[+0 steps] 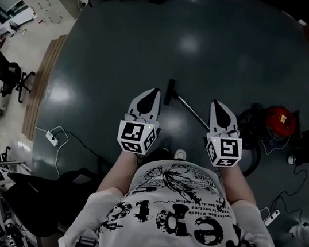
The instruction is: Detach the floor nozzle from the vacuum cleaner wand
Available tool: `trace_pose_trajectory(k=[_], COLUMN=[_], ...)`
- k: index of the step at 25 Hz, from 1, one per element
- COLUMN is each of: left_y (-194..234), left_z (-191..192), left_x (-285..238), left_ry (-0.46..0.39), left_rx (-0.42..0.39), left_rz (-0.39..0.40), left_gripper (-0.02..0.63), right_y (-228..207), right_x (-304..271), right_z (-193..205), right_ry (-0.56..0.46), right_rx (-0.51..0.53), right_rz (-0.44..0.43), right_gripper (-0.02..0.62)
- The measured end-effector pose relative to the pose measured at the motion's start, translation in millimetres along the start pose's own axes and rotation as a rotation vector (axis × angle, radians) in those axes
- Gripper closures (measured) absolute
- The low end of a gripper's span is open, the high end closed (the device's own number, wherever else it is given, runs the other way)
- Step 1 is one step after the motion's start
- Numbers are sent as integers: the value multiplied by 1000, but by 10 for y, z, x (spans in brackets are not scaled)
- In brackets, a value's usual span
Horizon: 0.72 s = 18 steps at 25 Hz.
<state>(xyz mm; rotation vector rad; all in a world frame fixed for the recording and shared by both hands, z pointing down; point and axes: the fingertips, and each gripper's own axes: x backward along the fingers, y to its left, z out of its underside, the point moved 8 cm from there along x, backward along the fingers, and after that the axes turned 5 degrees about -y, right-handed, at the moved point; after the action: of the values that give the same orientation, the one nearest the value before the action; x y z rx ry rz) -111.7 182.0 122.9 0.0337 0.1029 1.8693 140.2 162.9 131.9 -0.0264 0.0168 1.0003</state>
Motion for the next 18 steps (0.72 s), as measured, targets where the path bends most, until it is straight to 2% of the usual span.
trace_pose_trajectory(k=[18], left_y=[-195], left_z=[145], left_x=[-149], left_ry=[13], left_rx=[13], left_rz=[-13], left_gripper=[603], right_y=[-246], right_x=[116], right_z=[164], right_ry=[61], right_rx=[17], right_rz=[21], right_gripper=[594])
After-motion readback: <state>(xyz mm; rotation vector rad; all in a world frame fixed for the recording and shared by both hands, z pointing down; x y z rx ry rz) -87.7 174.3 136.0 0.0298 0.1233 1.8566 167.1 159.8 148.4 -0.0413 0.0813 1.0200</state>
